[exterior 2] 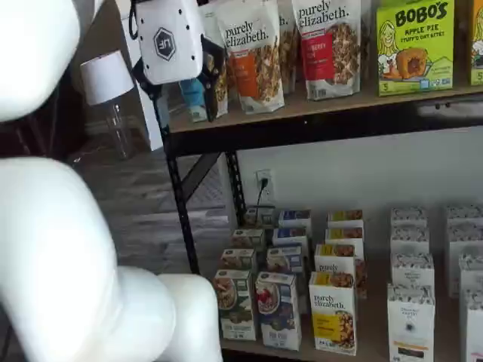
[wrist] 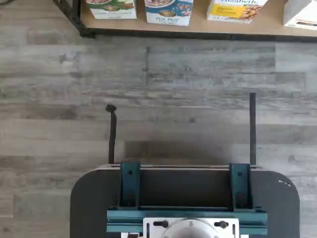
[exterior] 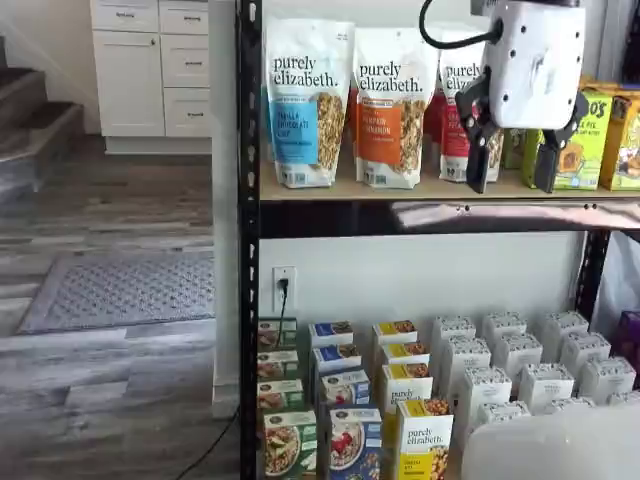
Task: Pick up the blue and white box that is on the bottom shelf, the second box from the left
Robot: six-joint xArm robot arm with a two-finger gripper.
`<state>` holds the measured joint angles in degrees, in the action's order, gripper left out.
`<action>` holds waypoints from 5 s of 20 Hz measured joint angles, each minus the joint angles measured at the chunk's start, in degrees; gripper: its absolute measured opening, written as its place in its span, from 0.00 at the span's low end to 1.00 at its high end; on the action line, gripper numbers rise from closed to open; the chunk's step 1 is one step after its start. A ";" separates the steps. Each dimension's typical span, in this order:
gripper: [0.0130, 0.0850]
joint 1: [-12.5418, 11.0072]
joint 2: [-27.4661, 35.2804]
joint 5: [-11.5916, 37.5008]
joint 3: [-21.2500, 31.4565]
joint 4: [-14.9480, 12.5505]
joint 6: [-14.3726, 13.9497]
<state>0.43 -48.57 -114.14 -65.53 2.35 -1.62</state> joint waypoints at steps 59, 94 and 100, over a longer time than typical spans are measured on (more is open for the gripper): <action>1.00 2.32 -4.81 38.15 37.04 -2.05 -1.80; 1.00 5.44 12.90 65.43 46.12 3.19 -1.32; 1.00 6.28 16.76 69.82 46.31 4.16 -1.10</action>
<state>6.71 -31.81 -44.32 -19.23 6.50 -2.73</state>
